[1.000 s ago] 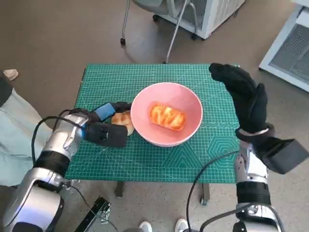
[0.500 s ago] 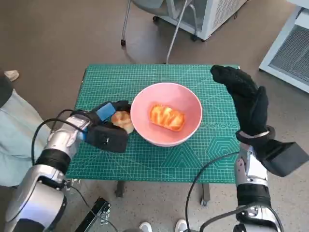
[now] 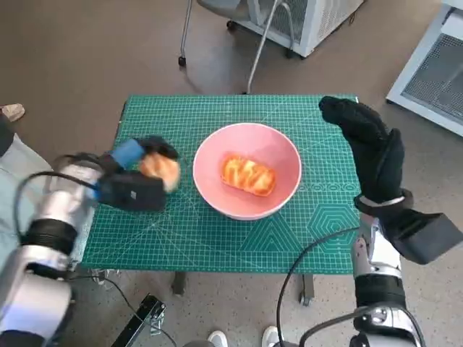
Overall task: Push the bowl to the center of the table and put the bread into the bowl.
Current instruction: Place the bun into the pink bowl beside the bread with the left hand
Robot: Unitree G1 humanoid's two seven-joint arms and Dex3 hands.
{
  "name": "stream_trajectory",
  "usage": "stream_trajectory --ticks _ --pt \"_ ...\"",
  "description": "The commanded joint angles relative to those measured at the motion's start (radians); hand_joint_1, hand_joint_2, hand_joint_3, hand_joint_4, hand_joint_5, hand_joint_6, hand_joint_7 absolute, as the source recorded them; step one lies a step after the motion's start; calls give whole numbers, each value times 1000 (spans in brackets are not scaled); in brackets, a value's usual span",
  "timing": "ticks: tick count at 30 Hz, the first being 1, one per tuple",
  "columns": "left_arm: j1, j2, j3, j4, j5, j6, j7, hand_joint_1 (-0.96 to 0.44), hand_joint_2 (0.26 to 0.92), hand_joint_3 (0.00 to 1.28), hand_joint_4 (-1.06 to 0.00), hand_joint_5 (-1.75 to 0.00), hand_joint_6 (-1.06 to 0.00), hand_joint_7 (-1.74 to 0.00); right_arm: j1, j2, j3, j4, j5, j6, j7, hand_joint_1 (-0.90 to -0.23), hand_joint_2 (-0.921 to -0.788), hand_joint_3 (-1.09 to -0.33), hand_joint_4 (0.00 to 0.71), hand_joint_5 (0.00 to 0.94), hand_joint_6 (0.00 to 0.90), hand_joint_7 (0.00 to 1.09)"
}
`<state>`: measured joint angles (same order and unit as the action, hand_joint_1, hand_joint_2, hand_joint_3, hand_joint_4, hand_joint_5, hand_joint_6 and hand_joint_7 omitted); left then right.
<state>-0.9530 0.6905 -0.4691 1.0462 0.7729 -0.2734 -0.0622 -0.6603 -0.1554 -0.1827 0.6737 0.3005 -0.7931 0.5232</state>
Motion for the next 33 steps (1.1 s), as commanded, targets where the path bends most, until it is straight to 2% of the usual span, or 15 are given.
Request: stream_trajectory --ticks 1,6,9,14,17,25,33 --pt "-23 60 69 -136 -32 34 25 1 909 39 -703 -1210 -724 -1013 11 0 8 12 -15 8 -3 -570 -921 -813 376 24 -1 758" --pt "15 72 139 -310 -55 93 16 1 906 37 -728 -1156 -712 -1054 8 1 12 11 -14 14 -4 -572 -921 -814 376 24 -1 757" --pt "56 68 177 -476 -57 137 18 1 905 35 -734 -1134 -711 -1071 6 2 14 12 -11 16 0 -574 -921 -814 377 24 -1 757" --pt "93 34 208 -671 -57 190 -8 2 908 40 -649 -1173 -772 -1054 0 5 15 18 -3 20 8 -578 -921 -815 377 25 -1 756" --pt "103 0 201 -744 -57 179 -3 2 911 43 -600 -1223 -804 -1013 -4 7 16 23 3 25 14 -579 -921 -815 376 25 -1 756" --pt "95 -91 147 -754 -48 58 21 2 914 29 -611 -1251 -815 -958 -2 13 17 13 14 31 22 -581 -921 -814 379 27 -1 756" --pt "70 -168 78 -672 -23 -28 4 1 920 78 -575 -1201 -715 -1161 9 16 15 -6 24 30 30 -581 -921 -811 381 28 -1 756"
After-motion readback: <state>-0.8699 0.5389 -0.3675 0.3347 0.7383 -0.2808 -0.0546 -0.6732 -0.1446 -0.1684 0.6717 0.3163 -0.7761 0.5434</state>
